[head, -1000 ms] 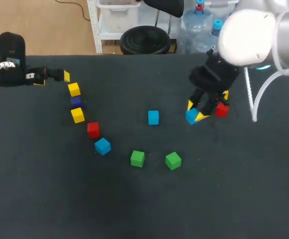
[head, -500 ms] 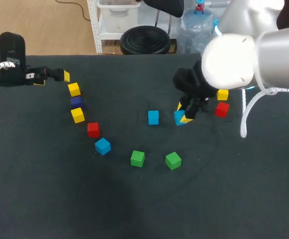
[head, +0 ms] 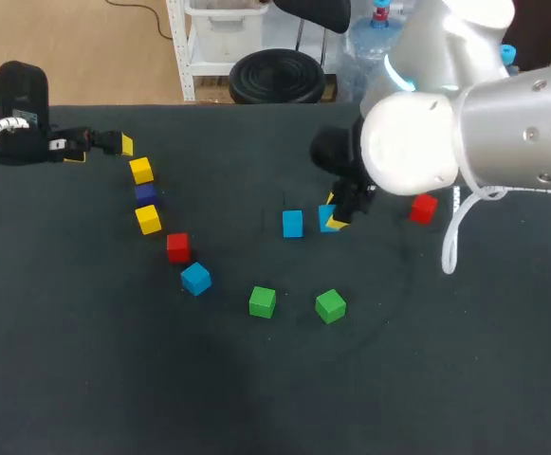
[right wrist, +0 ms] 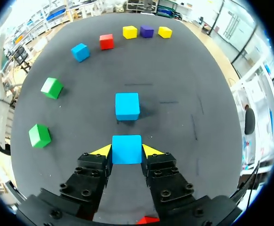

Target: Place the blue cubes, place green cubes on the blue cubes, place the yellow cubes on the green cubes, then place the red cubes on the yellow cubes, and place purple cube on the red cubes.

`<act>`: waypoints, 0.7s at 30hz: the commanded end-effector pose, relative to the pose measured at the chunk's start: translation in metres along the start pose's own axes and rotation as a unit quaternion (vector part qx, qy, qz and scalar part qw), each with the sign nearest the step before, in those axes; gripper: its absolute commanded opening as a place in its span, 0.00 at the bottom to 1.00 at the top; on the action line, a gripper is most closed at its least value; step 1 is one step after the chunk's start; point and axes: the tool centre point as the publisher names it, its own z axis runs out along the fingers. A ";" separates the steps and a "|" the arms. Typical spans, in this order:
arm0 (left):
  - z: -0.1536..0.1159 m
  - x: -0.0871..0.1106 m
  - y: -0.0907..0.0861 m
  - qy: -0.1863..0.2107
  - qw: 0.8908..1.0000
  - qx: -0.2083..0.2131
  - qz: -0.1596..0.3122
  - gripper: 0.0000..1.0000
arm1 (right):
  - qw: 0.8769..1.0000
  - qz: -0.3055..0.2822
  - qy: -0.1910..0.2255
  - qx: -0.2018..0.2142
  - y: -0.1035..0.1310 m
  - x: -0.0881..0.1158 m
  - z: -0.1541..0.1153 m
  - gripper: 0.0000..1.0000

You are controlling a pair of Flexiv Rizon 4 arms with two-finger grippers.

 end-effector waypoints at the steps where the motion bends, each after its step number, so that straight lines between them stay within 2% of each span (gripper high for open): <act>1: 0.000 0.000 0.000 0.000 1.000 -0.001 0.000 1.00 | 1.000 0.005 0.001 0.015 0.009 0.000 -0.001 0.00; 21: 0.000 0.000 0.000 0.000 1.000 -0.001 0.000 1.00 | 1.000 0.005 -0.009 0.016 0.003 -0.008 0.008 0.00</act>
